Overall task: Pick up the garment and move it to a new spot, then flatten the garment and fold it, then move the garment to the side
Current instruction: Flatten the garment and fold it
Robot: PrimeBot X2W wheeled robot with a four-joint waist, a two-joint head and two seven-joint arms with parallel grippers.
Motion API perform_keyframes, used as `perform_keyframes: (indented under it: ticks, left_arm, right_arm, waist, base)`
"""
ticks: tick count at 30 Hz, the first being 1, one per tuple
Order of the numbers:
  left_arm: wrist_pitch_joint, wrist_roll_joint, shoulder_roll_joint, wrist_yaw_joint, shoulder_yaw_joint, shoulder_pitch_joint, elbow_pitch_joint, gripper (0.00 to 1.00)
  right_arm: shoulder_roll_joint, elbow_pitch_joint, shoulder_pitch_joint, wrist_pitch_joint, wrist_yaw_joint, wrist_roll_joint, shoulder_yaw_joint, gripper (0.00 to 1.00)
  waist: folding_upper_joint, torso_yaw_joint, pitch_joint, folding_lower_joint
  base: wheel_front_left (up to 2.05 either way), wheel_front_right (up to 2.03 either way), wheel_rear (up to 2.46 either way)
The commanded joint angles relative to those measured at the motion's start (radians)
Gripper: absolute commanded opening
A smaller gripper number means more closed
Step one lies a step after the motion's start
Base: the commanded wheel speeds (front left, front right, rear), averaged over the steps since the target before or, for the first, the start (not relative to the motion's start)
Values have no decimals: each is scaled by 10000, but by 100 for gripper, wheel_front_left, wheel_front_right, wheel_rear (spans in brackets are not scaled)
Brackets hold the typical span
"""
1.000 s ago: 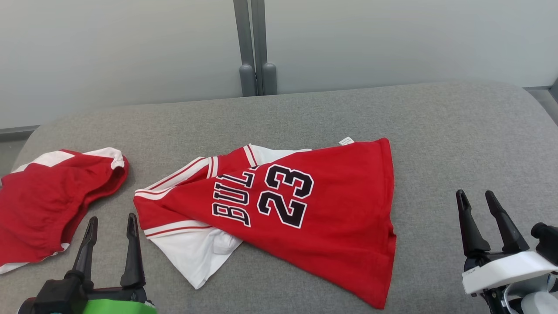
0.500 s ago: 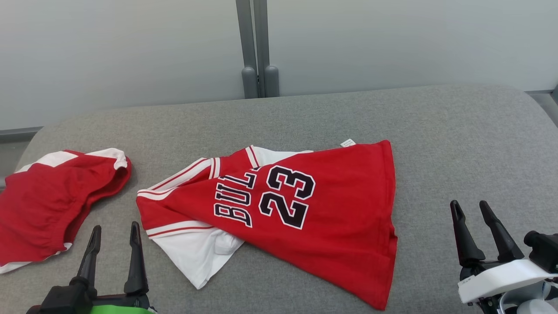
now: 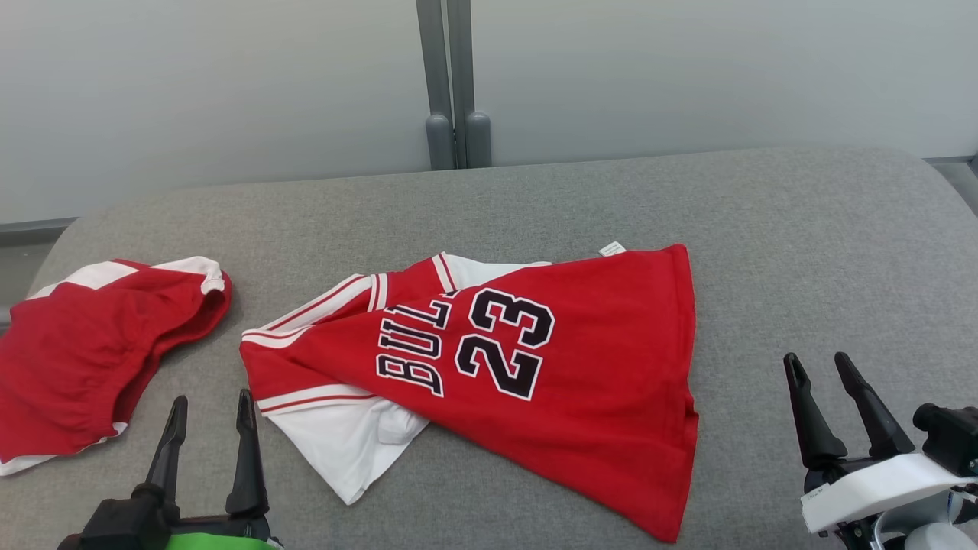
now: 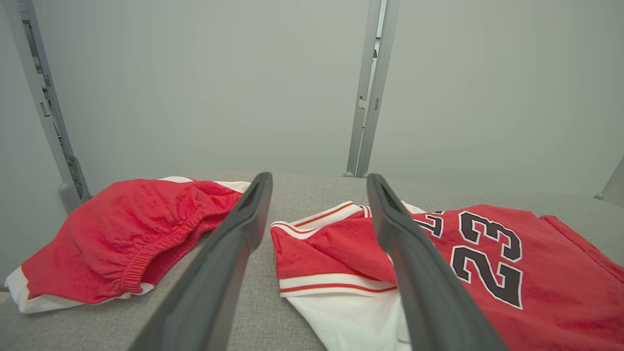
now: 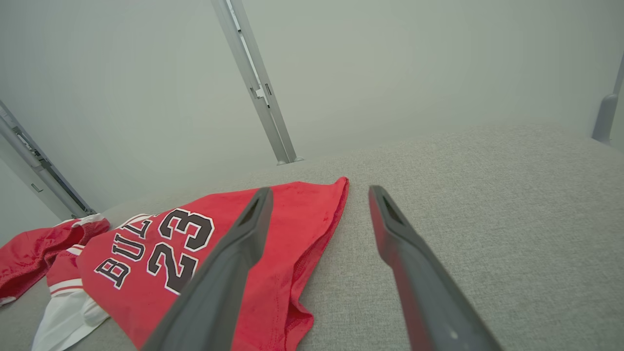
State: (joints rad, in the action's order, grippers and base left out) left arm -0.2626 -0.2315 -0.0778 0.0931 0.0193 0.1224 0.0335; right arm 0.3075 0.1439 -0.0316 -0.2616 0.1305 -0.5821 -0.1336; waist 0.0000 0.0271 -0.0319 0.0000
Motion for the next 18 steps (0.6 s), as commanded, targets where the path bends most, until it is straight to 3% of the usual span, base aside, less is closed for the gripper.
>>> perform_keyframes:
  ticks: [1, 3, 5, 10, 18]
  left_arm:
    - [-30, 94, 27, 35, 21, -101, 71, 100]
    - [-12, -162, 70, 47, 19, -35, 413, 100]
    - [246, -637, 106, 77, 89, -77, 756, 100]
    - [1967, -1545, 26, 185, -76, -194, 1300, 100]
    - [4204, -2607, -138, 276, -491, -416, 1018, 100]
  right_arm:
    - [65, 79, 30, -42, 5, -100, 30, 100]
    - [72, 314, -52, 225, 5, -385, -73, 100]
    - [131, 536, -154, 1166, 8, -968, -542, 100]
    - [397, 939, -352, 3478, 8, -2626, -1282, 100]
    - [329, 733, -345, 5308, 6, -3816, -1933, 100]
  waist:
    - [0, 10, 12, 0]
    - [0, 36, 29, 0]
    - [0, 50, 73, 0]
    - [0, 139, 213, 0]
    - [0, 251, 652, 0]
  base:
    - [0, 0, 0]
    - [0, 0, 0]
    - [0, 0, 0]
    - [0, 0, 0]
    - [0, 0, 0]
